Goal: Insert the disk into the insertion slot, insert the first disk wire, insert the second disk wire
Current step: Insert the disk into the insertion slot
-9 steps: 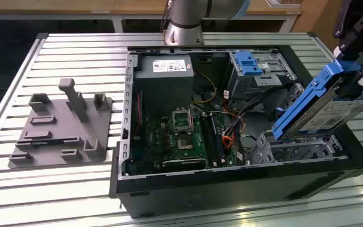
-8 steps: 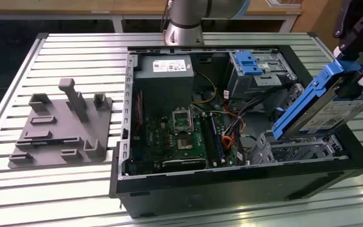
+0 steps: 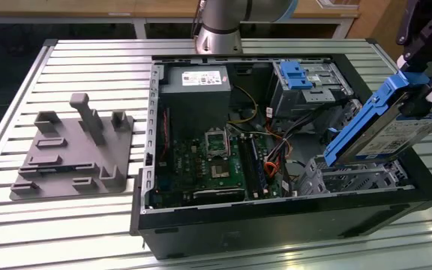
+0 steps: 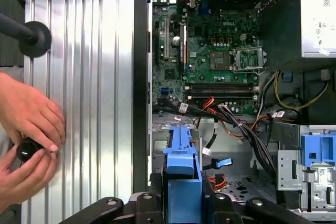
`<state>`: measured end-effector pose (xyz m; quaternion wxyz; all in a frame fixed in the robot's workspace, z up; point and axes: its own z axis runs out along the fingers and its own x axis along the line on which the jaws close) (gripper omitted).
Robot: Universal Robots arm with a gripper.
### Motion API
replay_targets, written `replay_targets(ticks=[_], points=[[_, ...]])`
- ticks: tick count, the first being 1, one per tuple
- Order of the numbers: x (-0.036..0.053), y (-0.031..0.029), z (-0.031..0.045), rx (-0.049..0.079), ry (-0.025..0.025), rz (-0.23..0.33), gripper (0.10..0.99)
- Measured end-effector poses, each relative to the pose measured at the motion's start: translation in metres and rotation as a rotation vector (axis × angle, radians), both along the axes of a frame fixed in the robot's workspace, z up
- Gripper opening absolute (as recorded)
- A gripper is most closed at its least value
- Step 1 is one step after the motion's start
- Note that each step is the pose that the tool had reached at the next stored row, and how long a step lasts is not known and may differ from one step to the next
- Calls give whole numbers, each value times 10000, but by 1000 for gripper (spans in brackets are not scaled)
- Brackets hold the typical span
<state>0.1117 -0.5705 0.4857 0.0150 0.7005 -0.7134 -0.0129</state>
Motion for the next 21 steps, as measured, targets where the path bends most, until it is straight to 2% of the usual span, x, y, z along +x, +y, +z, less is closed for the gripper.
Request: replay_targets(ticks=[5, 9, 12, 16, 18, 21], points=[[-4, -1, 1, 23, -12, -1, 365], [-21, -9, 0, 317, -100, -1, 365], [-26, -21, 0, 449, -134, 0, 365], [-33, -44, 0, 702, -188, 0, 365], [-34, -49, -1, 761, -196, -1, 365], [-35, -49, -1, 761, -197, -1, 365]])
